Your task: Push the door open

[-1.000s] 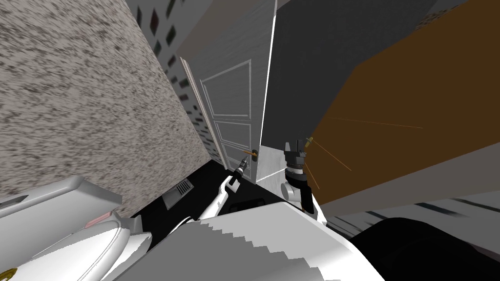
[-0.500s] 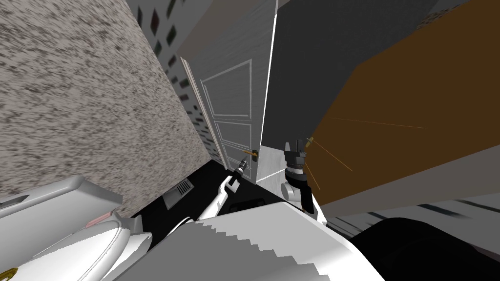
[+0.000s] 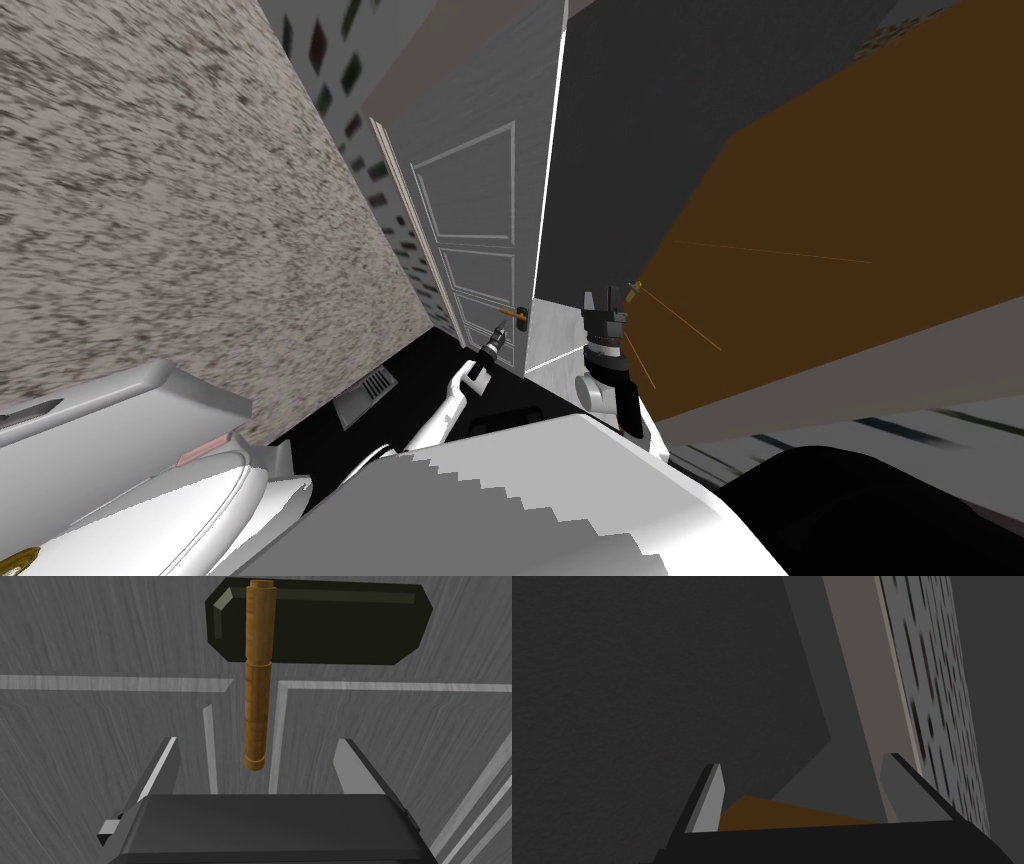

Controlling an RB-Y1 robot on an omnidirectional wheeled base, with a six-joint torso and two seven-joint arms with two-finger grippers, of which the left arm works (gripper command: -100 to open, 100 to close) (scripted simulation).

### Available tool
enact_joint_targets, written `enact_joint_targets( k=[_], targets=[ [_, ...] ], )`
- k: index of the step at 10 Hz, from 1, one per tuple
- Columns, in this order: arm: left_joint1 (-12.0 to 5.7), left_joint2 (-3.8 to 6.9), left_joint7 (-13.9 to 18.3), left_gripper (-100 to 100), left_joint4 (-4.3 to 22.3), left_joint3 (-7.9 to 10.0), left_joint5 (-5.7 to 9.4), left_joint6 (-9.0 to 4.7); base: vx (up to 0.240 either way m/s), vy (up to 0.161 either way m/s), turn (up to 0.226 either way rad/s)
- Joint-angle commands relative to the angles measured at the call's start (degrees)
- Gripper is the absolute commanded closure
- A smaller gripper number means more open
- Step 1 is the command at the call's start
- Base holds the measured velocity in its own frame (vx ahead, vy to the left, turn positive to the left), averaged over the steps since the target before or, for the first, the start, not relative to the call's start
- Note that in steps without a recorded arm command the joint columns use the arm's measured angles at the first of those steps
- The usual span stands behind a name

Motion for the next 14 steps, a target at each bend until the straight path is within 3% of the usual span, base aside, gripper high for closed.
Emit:
enact_joint_targets(
  k=[1, 3, 14],
  targets=[
    [0.0, 0.0, 0.0, -100, 0.0, 0.0, 0.0, 0.0, 0.012, 0.009, 0.0],
    [0.13, 0.38, 0.31, -100, -0.35, -0.25, 0.04, 0.01, -0.009, -0.008, 0.005],
    [0.14, 0.27, 0.32, -100, -0.36, -0.26, 0.04, 0.01, 0.002, 0.001, 0.0]
  ],
)
